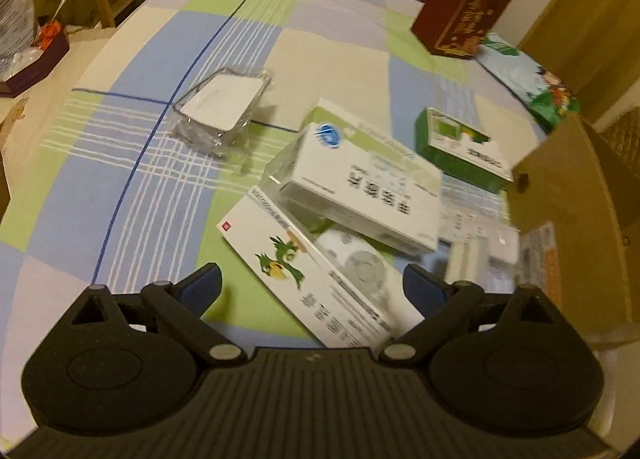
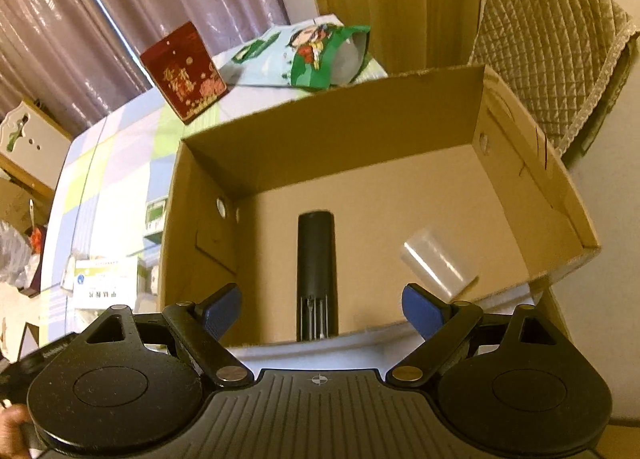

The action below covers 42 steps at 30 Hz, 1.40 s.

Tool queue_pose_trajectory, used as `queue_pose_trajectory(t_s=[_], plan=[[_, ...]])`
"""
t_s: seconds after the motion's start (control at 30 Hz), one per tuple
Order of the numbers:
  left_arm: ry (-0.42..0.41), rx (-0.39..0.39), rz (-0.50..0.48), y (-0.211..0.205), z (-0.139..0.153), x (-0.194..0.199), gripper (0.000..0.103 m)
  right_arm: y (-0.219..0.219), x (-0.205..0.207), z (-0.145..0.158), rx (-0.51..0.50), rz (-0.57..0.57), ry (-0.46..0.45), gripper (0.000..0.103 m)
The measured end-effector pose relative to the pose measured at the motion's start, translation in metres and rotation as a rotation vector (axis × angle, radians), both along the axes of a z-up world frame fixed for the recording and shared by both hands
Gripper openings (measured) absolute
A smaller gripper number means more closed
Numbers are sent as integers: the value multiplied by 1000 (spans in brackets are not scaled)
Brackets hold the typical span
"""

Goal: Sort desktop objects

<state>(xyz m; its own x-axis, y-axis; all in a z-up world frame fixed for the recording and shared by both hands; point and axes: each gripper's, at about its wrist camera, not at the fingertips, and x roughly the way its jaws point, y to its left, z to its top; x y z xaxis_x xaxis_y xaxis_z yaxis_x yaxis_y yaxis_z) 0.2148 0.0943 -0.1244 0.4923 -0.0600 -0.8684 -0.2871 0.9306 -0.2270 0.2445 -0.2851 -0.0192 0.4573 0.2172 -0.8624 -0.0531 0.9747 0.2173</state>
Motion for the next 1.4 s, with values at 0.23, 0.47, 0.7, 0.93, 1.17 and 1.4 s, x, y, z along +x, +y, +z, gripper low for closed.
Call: queue_pose_trajectory(t_s=[0.23, 0.47, 0.7, 0.93, 1.17, 1.4], plan=[[-5, -72, 15, 9, -23, 5, 62, 33, 10, 15, 37, 165, -116, 90], [-11, 2, -53, 22, -15, -9, 43, 103, 19, 17, 15, 532, -235, 90], [16, 111, -131, 38, -9, -23, 44, 170, 13, -6, -47, 930, -254, 90], [66, 162, -152, 38, -24, -18, 57, 226, 19, -50, -137, 1177, -217, 90], [74, 250, -174, 53, -19, -30, 33, 275, 36, -102, -224, 1304, -166, 90], [85, 220, -151, 71, -21, -35, 34, 308, 38, -140, -282, 1473, -185, 90]])
